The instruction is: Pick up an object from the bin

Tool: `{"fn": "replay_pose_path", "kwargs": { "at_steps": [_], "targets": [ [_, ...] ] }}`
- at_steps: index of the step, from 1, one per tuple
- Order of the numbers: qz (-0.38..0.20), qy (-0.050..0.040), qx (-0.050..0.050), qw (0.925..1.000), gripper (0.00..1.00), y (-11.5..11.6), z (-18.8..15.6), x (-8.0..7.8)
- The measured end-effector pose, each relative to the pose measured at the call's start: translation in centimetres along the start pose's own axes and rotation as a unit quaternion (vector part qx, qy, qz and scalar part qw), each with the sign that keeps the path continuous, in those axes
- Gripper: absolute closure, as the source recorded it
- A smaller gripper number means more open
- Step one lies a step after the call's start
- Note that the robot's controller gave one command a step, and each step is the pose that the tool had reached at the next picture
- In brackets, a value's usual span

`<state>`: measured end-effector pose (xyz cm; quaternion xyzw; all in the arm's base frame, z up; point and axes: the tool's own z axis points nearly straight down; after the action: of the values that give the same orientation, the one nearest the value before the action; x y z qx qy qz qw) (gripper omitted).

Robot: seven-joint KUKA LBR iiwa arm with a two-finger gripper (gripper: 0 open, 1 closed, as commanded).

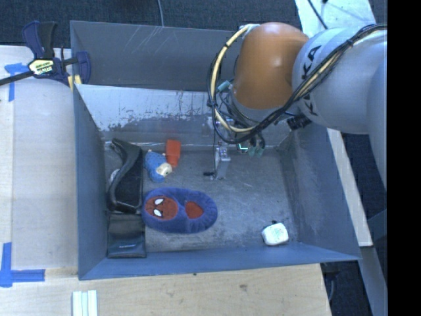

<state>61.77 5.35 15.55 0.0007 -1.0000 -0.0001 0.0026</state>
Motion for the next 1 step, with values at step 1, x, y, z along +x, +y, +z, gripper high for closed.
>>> {"fn": "replay_pose_path", "kwargs": {
  "at_steps": [1],
  "targets": [
    [-0.120, -0.0029, 0.001, 0.9927, 0.00, 5.59, 8.51, 6.93]
  ]
}}
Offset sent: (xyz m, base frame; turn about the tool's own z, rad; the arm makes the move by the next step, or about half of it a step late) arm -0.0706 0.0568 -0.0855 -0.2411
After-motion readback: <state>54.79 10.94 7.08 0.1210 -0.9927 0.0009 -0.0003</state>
